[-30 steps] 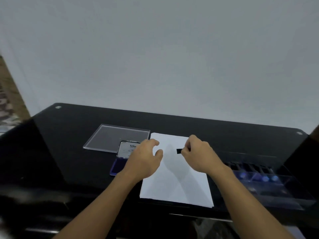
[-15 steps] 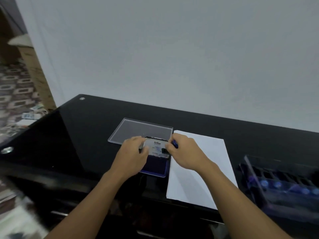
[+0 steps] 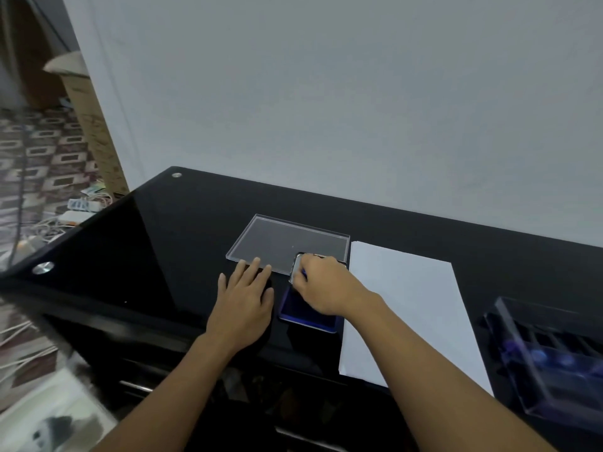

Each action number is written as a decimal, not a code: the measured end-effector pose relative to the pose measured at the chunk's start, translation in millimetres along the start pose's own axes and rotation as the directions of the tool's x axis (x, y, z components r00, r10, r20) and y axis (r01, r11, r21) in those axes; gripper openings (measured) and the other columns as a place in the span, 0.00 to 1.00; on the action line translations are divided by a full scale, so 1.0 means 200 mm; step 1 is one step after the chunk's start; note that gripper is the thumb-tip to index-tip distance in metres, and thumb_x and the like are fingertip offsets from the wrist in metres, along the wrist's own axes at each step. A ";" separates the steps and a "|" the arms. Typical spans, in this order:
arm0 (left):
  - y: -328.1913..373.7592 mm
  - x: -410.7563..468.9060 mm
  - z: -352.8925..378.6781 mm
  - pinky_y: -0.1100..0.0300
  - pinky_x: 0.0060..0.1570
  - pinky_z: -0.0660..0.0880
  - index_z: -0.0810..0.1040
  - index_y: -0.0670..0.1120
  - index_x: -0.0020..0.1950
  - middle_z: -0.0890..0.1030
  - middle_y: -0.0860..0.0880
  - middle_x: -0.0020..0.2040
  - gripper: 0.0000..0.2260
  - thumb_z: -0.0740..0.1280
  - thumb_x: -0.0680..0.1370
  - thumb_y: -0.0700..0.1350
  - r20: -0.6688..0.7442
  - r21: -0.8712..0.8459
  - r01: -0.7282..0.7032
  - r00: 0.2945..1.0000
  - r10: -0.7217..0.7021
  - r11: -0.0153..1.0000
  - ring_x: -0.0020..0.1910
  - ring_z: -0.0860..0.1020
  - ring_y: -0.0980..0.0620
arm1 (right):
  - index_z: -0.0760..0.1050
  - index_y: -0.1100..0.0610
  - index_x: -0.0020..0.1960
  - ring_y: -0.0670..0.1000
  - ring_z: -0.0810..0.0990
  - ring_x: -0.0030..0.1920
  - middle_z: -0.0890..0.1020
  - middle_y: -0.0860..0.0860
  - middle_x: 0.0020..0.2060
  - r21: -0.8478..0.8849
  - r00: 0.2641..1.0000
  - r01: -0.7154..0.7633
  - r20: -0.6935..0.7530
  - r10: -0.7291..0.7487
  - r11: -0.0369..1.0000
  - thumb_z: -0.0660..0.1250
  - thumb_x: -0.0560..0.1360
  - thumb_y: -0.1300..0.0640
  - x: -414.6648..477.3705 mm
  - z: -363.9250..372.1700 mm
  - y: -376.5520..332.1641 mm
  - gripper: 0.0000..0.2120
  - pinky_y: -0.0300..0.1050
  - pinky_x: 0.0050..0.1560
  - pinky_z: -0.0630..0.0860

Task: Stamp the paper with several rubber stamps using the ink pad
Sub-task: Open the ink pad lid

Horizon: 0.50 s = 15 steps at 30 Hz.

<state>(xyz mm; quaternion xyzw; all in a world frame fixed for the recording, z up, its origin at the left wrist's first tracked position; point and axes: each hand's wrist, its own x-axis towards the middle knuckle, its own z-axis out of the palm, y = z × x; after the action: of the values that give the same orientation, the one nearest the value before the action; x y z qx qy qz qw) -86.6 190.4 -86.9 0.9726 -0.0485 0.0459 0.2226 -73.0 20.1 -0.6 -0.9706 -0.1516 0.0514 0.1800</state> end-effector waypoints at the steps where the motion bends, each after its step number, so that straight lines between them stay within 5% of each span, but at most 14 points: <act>1: 0.00 0.00 0.00 0.43 0.78 0.44 0.56 0.51 0.82 0.50 0.52 0.82 0.23 0.52 0.86 0.52 0.001 0.021 -0.004 1.000 0.004 1.000 0.81 0.45 0.50 | 0.70 0.55 0.46 0.55 0.77 0.42 0.79 0.53 0.42 -0.011 1.000 0.007 -0.002 -0.007 1.000 0.57 0.82 0.51 0.01 0.01 0.00 0.10 0.51 0.42 0.75; 15: -0.01 -0.01 0.02 0.45 0.78 0.46 0.57 0.49 0.81 0.47 0.50 0.83 0.24 0.50 0.85 0.54 0.012 0.123 -0.017 1.000 0.016 0.992 0.81 0.48 0.50 | 0.66 0.56 0.49 0.58 0.70 0.38 0.81 0.60 0.45 -0.149 0.991 0.039 -0.119 -0.057 0.988 0.56 0.83 0.53 -0.02 0.15 -0.01 0.07 0.47 0.38 0.65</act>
<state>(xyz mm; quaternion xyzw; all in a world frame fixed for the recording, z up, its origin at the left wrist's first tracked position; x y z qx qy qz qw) -89.0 190.2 -90.5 0.9843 -0.0547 0.0454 0.1614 -81.6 31.0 -27.2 -0.9785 -0.1672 -0.0243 0.1184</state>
